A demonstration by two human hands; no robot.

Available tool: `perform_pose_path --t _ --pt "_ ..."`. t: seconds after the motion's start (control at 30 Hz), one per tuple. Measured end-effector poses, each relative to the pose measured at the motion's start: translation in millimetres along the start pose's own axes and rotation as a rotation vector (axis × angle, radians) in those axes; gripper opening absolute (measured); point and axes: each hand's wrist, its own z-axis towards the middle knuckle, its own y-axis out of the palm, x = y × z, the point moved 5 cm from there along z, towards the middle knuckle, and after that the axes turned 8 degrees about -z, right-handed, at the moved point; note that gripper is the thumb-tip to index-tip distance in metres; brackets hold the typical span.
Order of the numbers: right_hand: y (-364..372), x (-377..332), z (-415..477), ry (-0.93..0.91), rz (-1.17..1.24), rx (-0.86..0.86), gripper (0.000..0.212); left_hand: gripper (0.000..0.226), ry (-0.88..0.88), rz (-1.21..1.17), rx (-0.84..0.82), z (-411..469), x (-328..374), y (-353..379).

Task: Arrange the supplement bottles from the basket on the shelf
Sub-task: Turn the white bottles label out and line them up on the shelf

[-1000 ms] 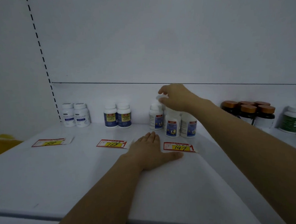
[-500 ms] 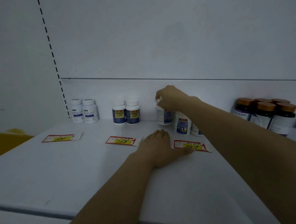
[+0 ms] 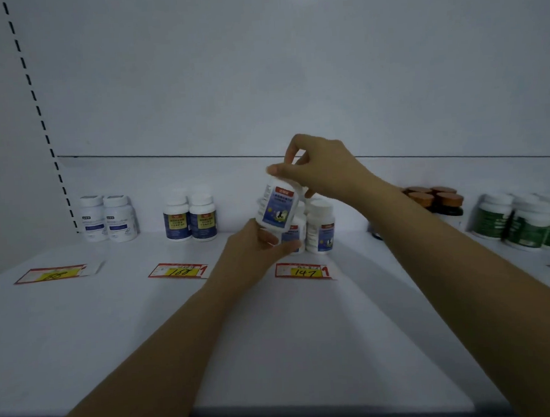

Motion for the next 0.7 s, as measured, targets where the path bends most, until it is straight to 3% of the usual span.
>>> perform_pose_path --t 0.3,0.5,0.7 --pt "21.1 43.9 -28.0 0.142 0.279 0.058 0.036 0.05 0.081 -0.028 -0.009 -7.4 7.1 1.0" --pt "36.7 46.3 -31.3 0.067 0.476 -0.09 0.02 0.053 0.086 0.006 -0.02 -6.8 5.5 0.3" --pt "42.2 47.8 -30.3 0.07 0.523 -0.109 0.014 0.054 0.087 0.034 -0.041 -9.6 5.6 3.2"
